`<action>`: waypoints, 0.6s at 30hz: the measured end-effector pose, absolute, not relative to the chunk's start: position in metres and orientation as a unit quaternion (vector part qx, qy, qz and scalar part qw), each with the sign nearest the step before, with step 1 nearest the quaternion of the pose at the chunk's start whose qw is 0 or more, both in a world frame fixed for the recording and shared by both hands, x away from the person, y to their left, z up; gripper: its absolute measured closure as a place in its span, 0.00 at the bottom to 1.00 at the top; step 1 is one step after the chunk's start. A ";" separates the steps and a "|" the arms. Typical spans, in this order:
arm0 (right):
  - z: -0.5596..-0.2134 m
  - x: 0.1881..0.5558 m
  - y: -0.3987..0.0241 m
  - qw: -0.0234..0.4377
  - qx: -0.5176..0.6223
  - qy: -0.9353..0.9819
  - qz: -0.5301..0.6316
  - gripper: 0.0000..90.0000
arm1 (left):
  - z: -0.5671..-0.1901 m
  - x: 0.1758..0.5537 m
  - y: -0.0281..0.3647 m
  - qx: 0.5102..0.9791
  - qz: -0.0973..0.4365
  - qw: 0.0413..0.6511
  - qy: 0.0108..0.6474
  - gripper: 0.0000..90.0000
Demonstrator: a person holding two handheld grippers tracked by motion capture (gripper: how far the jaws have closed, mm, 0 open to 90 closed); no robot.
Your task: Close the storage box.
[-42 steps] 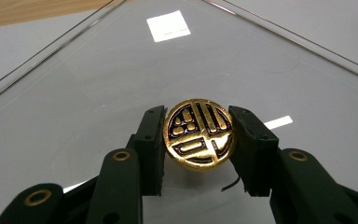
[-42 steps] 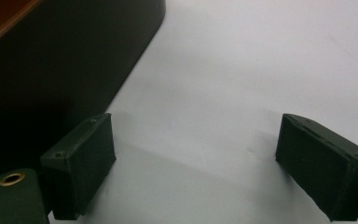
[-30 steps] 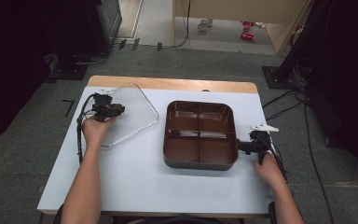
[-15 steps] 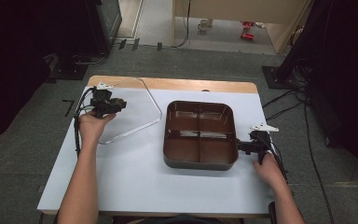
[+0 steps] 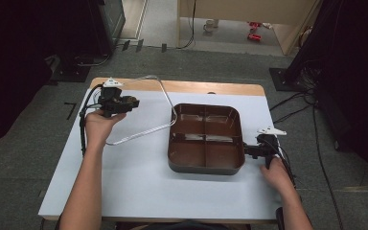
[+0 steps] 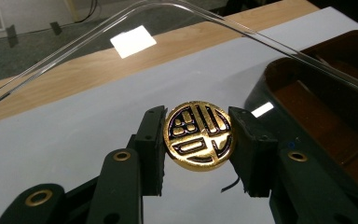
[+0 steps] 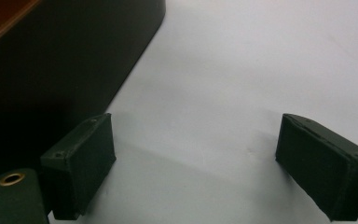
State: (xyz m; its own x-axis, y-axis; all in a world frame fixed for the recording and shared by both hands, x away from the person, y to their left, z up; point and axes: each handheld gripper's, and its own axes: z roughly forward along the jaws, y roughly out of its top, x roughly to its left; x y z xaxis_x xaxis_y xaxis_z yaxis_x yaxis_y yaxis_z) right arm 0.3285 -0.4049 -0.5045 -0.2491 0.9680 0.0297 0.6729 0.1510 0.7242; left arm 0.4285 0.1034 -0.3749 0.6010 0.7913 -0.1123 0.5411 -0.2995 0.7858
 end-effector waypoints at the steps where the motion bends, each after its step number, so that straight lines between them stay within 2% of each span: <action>1: -0.504 0.328 -0.405 0.230 0.569 0.722 0.320 0.12 | -0.373 0.427 0.100 0.793 0.148 0.419 0.417 0.66; 18: -0.505 0.328 -0.405 0.230 0.569 0.722 0.320 0.12 | -0.377 0.417 0.045 0.826 0.120 0.414 0.362 0.66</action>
